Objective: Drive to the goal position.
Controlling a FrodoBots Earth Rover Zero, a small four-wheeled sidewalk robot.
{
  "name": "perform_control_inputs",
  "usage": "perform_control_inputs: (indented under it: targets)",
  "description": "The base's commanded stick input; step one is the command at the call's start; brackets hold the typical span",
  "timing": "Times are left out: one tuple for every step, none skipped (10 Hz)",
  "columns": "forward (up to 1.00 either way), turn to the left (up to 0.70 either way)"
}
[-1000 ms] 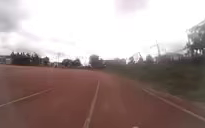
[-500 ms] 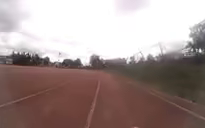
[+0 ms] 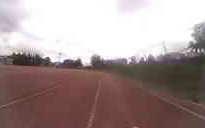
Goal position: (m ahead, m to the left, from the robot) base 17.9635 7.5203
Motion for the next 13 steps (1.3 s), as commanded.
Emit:
perform_control_inputs:
  targets:
    - [0.7,0.0]
    - [0.7,0.0]
    - [0.7,0.0]
    - [0.7,0.0]
    - [0.7,0.0]
    - [0.7,0.0]
    - [0.7,0.0]
    - [0.7,0.0]
    - [0.7,0.0]
    - [0.7,0.0]
    - [0.7,0.0]
    - [0.7,0.0]
    - [0.7,0.0]
